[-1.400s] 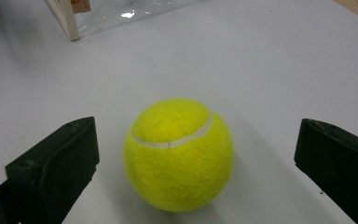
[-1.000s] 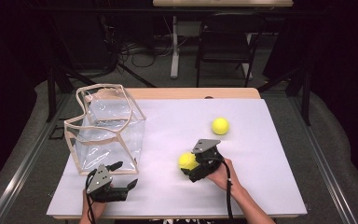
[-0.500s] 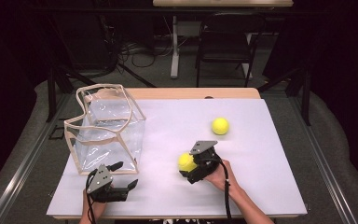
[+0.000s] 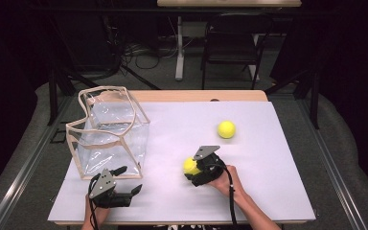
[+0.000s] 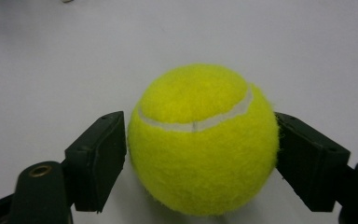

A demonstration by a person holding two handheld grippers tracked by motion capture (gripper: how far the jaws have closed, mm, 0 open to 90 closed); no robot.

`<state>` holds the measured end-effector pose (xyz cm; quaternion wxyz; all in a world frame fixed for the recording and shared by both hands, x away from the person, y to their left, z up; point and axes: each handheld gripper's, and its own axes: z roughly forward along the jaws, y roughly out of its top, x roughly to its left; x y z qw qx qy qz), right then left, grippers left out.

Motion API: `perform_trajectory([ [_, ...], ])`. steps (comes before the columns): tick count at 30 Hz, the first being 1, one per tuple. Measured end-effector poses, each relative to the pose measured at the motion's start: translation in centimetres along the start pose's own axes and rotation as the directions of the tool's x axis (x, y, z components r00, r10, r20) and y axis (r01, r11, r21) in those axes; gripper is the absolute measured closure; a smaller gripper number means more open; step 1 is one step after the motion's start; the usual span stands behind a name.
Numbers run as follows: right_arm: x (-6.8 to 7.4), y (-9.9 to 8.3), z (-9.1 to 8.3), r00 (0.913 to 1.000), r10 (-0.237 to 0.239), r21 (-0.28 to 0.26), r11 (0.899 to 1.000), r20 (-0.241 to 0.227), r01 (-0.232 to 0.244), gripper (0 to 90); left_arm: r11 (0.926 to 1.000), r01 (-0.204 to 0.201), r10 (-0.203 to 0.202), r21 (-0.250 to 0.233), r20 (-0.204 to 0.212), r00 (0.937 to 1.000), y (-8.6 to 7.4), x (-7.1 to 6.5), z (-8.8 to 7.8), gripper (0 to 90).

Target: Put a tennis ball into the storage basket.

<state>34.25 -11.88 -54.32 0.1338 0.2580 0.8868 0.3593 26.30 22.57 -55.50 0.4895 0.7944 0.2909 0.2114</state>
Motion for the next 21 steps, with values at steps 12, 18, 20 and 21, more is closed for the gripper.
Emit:
perform_trajectory([
  [12, -0.2, -0.1, -0.3, 1.0, 0.009, -0.015, 1.0, -0.004, -0.009, 25.8, 1.0, -0.004, 0.004, -0.004, 0.002, 1.0, 0.0, -0.1, 0.0, 16.0],
  [18, 0.0, 0.2, -1.1, 0.9999, -0.006, -0.043, 0.999, 0.011, 0.007, 26.0, 1.0, -0.004, 0.004, -0.007, 0.003, 1.0, 0.0, -0.1, 0.0, 16.0],
  [20, 0.0, 0.3, -1.3, 0.9998, -0.011, -0.053, 0.999, 0.014, 0.012, 26.0, 1.0, -0.004, 0.004, -0.004, 0.002, 1.0, 0.0, -0.1, 0.0, 16.0],
  [21, 0.0, 0.4, -1.5, 0.9998, -0.01, -0.057, 0.998, 0.017, 0.011, 26.0, 1.0, -0.007, 0.007, -0.003, 0.002, 1.0, 0.0, -0.1, 0.0, 16.0],
])
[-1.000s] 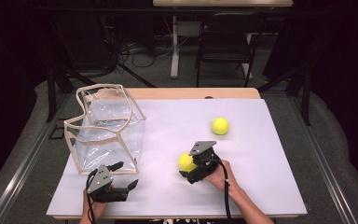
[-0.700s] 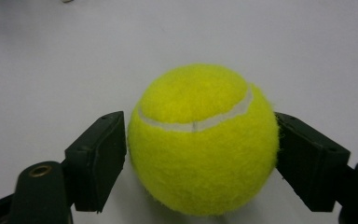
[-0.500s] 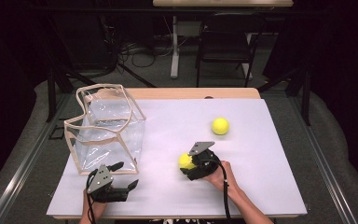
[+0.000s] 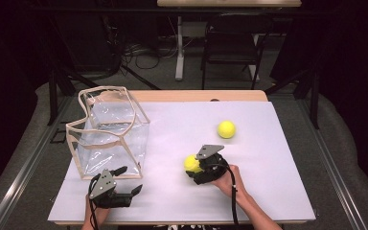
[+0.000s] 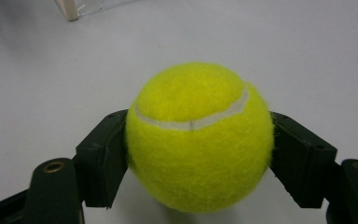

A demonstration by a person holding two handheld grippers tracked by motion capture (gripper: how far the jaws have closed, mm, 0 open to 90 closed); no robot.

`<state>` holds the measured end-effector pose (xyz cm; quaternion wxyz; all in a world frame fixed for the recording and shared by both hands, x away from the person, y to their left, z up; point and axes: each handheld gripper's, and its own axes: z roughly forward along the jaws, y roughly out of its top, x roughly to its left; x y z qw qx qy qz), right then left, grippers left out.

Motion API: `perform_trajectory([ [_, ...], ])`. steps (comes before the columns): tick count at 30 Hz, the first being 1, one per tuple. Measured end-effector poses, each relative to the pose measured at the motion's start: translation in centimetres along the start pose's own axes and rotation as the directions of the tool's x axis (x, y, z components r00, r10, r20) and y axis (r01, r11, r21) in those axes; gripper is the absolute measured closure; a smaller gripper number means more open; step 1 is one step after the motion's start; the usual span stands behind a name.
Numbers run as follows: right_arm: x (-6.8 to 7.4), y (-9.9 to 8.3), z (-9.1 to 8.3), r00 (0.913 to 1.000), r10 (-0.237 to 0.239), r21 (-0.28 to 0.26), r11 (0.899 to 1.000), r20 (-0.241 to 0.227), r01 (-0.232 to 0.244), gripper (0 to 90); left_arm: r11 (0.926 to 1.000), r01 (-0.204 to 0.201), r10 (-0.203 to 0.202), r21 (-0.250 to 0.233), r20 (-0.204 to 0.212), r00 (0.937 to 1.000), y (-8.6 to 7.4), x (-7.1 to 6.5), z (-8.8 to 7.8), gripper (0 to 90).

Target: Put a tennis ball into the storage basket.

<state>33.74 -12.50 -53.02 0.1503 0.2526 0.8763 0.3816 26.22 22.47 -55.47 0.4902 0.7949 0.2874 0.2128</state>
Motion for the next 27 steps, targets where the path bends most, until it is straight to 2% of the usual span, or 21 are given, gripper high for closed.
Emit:
perform_trajectory([
  [22, 0.2, 0.8, -1.4, 0.9992, -0.025, -0.03, 0.999, 0.032, 0.026, 26.1, 1.0, 0.003, -0.003, -0.006, 0.0, 1.0, 0.0, 0.0, 0.0, 16.0],
  [27, -0.2, 1.0, -2.3, 0.9991, -0.009, -0.056, 0.998, 0.042, 0.012, 26.1, 1.0, -0.007, 0.007, -0.003, 0.003, 1.0, 0.1, -0.1, 0.0, 16.0],
])
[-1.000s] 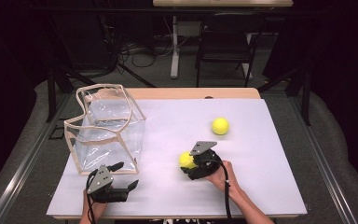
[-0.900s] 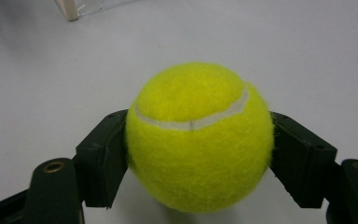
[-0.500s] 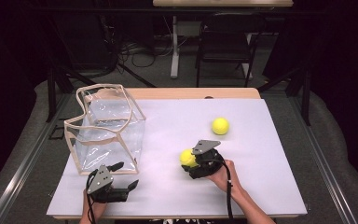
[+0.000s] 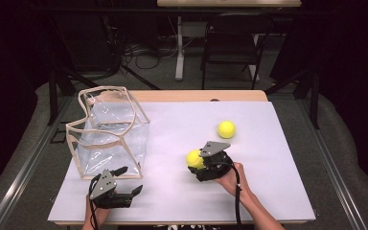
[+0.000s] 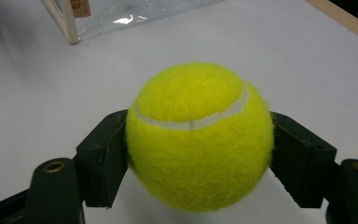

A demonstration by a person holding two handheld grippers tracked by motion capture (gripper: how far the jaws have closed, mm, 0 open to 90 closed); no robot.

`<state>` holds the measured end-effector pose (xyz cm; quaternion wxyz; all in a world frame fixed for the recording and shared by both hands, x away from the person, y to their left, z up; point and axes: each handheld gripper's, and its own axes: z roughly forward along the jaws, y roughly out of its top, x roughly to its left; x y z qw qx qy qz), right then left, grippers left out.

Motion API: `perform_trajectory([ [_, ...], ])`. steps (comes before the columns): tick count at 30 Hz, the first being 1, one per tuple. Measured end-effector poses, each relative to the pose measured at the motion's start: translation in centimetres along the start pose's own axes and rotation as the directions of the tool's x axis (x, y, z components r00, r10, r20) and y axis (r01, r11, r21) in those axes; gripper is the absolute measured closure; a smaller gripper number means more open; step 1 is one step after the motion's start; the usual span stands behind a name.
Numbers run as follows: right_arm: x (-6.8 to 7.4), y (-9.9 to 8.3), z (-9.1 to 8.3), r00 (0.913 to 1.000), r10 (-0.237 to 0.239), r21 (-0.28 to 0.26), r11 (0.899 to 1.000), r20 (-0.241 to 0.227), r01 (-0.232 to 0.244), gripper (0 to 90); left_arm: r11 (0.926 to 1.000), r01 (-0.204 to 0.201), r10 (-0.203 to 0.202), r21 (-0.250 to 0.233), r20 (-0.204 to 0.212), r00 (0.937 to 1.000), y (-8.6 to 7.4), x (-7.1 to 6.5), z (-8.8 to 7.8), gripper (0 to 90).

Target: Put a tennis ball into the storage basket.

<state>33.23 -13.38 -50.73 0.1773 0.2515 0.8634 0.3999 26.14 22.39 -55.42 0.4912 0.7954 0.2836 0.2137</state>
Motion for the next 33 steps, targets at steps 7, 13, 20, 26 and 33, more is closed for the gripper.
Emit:
perform_trajectory([
  [7, -0.2, 0.3, -0.8, 0.9999, 0.003, -0.018, 1.0, 0.01, -0.003, 26.2, 1.0, 0.006, -0.006, 0.0, 0.0, 1.0, 0.0, 0.0, 0.1, 16.0],
  [13, -0.1, 0.5, -0.9, 0.9999, 0.0, -0.022, 1.0, 0.012, 0.001, 26.2, 1.0, 0.005, -0.005, 0.004, 0.002, 1.0, 0.0, 0.1, 0.1, 16.0],
  [20, -0.1, 0.7, -0.9, 0.9999, -0.001, -0.015, 1.0, 0.012, 0.001, 26.2, 0.9999, 0.014, -0.014, 0.0, -0.008, 0.9999, -0.1, 0.2, 0.0, 16.0],
  [26, -0.1, 1.0, -0.8, 1.0, 0.0, -0.019, 1.0, 0.008, 0.0, 26.2, 0.9999, 0.012, -0.012, 0.007, -0.008, 0.9999, -0.1, 0.2, 0.0, 16.0],
  [33, -0.1, 1.6, -0.9, 0.9999, -0.001, -0.031, 1.0, 0.012, 0.001, 26.2, 0.9999, 0.013, -0.013, 0.001, -0.009, 0.9999, -0.1, 0.2, 0.0, 16.0],
])
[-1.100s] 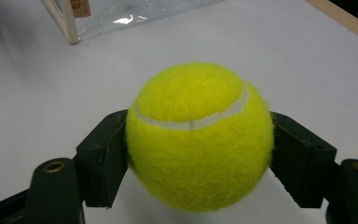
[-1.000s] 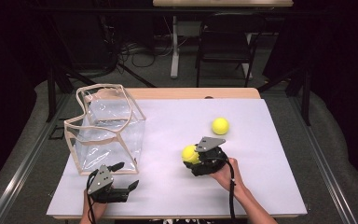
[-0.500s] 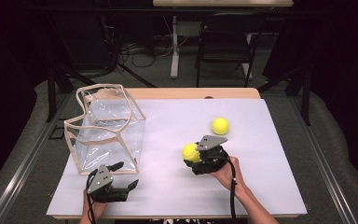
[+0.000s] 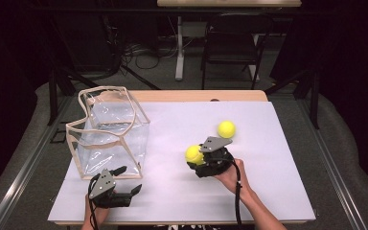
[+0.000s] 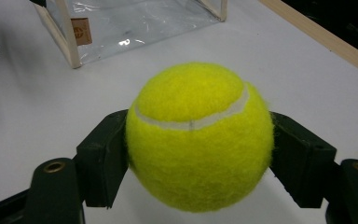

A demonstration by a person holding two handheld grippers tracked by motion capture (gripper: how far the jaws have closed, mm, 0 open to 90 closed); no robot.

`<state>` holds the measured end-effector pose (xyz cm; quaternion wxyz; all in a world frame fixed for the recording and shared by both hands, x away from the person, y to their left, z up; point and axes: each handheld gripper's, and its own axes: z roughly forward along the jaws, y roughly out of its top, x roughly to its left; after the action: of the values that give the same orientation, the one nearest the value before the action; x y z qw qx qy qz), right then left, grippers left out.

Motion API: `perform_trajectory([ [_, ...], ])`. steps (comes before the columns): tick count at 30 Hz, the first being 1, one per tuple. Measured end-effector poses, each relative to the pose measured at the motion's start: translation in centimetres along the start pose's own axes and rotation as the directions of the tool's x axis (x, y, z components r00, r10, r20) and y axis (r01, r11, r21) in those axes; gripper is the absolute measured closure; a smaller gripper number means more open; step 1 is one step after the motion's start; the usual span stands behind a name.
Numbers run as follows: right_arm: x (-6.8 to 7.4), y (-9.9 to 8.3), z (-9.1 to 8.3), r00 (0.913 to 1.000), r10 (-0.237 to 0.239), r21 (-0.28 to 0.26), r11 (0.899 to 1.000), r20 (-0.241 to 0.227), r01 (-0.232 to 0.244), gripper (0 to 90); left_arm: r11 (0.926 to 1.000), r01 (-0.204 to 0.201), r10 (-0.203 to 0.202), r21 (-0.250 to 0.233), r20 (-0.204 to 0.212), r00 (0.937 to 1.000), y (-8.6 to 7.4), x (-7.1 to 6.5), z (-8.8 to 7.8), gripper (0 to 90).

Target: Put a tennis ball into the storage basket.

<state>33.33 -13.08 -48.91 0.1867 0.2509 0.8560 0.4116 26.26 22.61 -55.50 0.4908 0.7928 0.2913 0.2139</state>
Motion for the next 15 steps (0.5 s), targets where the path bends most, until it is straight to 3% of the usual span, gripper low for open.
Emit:
perform_trajectory([
  [15, -0.2, 1.4, -0.2, 0.9997, -0.025, -0.006, 1.0, 0.006, 0.025, 26.2, 1.0, -0.001, 0.001, 0.0, 0.002, 1.0, 0.0, 0.0, 0.0, 16.0],
])
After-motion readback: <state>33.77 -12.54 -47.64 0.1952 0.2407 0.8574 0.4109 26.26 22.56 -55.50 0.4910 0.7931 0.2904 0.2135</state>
